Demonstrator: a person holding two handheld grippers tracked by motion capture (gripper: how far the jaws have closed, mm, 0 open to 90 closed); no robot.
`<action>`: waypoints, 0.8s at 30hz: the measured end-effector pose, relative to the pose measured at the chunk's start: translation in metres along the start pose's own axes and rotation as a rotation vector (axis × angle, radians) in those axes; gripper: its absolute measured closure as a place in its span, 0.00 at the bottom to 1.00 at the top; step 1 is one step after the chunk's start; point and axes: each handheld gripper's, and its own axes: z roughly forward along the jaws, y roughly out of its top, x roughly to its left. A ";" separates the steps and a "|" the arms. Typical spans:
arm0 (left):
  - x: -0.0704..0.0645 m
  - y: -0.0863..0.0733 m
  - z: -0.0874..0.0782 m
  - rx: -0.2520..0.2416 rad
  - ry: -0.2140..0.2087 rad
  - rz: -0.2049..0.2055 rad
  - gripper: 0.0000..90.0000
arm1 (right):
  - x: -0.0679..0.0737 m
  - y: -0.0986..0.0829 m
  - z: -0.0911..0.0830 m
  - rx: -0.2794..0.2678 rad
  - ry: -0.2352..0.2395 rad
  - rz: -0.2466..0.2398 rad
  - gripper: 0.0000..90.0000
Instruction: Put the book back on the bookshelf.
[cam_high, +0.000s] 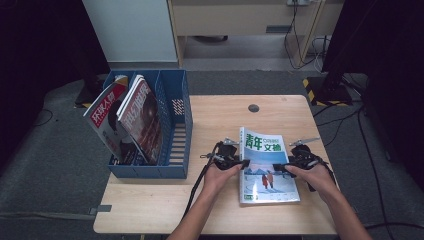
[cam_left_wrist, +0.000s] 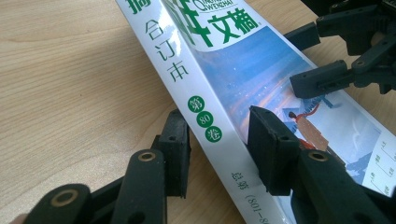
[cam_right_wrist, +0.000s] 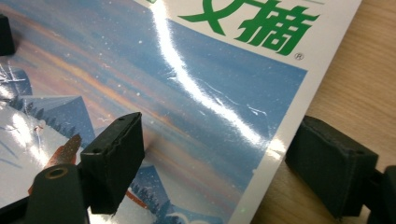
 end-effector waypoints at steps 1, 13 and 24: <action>0.000 0.000 0.000 0.001 -0.001 -0.002 0.66 | 0.000 0.000 0.000 0.000 0.002 0.002 0.21; 0.003 -0.001 -0.001 0.000 -0.018 -0.004 0.66 | 0.002 -0.005 0.000 -0.017 -0.002 0.009 0.12; 0.003 -0.001 -0.002 -0.005 -0.024 -0.010 0.66 | 0.007 -0.010 -0.001 -0.027 0.007 -0.009 0.17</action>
